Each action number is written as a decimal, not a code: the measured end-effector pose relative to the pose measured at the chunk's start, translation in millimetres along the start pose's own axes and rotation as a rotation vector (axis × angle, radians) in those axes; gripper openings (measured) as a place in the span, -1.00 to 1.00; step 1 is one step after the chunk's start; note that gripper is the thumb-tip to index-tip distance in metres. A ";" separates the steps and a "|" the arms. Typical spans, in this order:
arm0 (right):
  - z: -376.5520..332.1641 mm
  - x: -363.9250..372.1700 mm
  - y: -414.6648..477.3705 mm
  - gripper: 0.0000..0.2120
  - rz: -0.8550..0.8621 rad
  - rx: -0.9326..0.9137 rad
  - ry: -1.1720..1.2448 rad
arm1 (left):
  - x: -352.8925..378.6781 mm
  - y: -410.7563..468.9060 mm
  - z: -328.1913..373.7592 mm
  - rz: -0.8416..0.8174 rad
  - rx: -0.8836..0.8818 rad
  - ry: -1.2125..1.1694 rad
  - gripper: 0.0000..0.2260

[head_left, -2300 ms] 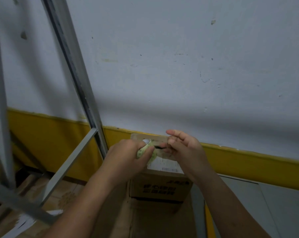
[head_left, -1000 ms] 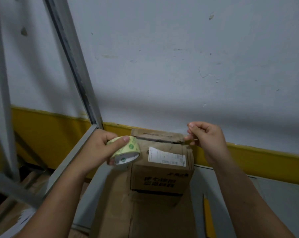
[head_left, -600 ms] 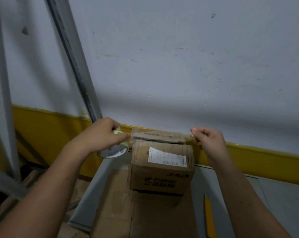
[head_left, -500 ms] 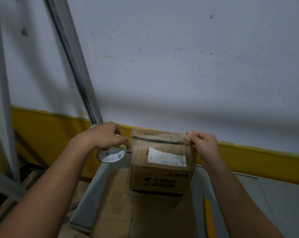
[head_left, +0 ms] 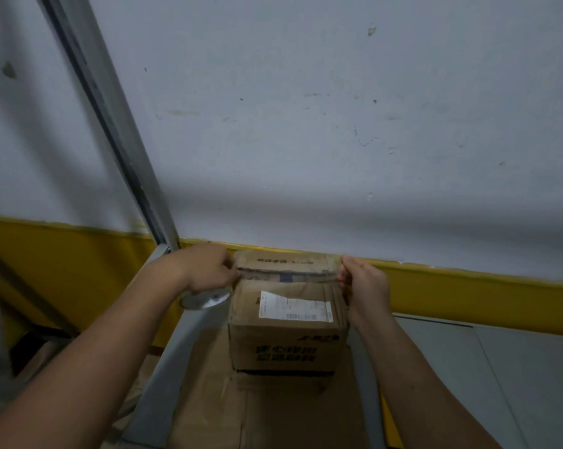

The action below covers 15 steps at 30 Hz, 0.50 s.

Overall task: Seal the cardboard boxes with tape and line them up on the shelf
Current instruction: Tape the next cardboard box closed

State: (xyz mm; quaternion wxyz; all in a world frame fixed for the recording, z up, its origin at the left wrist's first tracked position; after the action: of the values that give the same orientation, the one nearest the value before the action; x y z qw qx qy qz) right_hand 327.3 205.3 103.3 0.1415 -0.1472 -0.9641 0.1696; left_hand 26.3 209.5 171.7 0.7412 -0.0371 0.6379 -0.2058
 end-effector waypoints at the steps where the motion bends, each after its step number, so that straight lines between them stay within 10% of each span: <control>1: 0.2 -0.7 -1.8 -0.72 0.005 -0.006 -0.007 | -8.5 -0.1 2.1 0.067 -0.022 0.096 -0.59; 5: -1.4 -6.8 -5.0 -0.68 0.029 -0.020 -0.002 | -32.9 -8.8 27.9 0.230 0.071 0.199 -0.55; 15: 6.2 -19.0 -2.7 -0.78 0.087 0.035 0.028 | -3.5 3.1 43.8 -0.169 0.190 0.183 -0.56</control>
State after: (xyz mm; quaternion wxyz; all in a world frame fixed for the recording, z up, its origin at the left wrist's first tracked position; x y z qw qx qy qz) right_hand 342.2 194.8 94.5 0.1499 -0.1888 -0.9517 0.1902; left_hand 68.9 204.5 182.0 0.6602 -0.0017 0.6750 -0.3294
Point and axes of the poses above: each hand's wrist, its own y-axis towards the middle knuckle, its own x-axis out of the palm, z = x × y, the point moved 8 cm from there along y, towards the middle knuckle, and after that the axes turned 7 degrees about x, right-handed, at the moved point
